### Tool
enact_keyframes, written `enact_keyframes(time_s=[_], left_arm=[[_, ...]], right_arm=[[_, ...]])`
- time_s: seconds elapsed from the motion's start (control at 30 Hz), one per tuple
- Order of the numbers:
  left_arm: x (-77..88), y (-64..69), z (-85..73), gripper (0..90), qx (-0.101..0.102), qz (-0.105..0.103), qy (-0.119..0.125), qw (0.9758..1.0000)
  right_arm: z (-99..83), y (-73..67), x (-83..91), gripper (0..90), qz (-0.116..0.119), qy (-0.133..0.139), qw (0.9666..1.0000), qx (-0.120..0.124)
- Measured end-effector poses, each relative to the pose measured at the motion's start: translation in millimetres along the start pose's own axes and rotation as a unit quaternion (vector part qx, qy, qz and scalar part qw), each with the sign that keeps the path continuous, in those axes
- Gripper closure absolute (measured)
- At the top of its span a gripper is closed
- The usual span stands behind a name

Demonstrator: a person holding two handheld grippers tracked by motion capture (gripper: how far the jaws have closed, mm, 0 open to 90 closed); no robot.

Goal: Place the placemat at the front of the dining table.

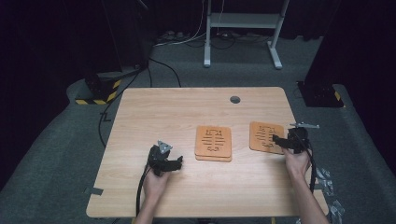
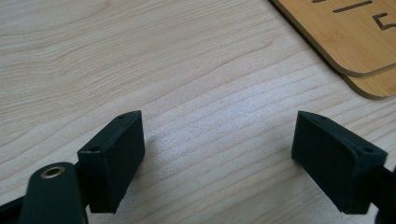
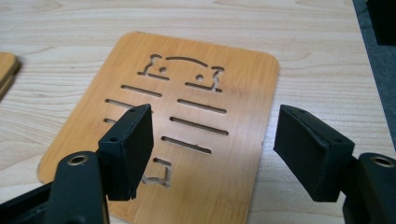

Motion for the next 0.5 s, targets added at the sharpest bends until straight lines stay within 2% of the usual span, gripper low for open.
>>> enact_keyframes(time_s=[0.23, 0.5], left_arm=[[0.0, 0.0, 0.0, 17.2, 0.000, 0.000, 0.000, 1.0000], [0.2, 0.1, -0.2, 17.2, 0.001, 0.000, -0.001, 1.0000]], right_arm=[[-6.0, -2.1, 8.1, 28.8, 0.013, 0.012, 0.9998, -0.002], [-16.0, -10.2, 24.0, 29.1, 0.033, 0.022, 0.9992, 0.009]])
Point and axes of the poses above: each handheld gripper's, and its own axes: x roughly backward along the jaws, z roughly out of its top, y roughly to its right, the point moved 8 cm from there along -x, roughly forward along the jaws, and after that the axes turned 14 degrees about -z, right-handed, at the moved point
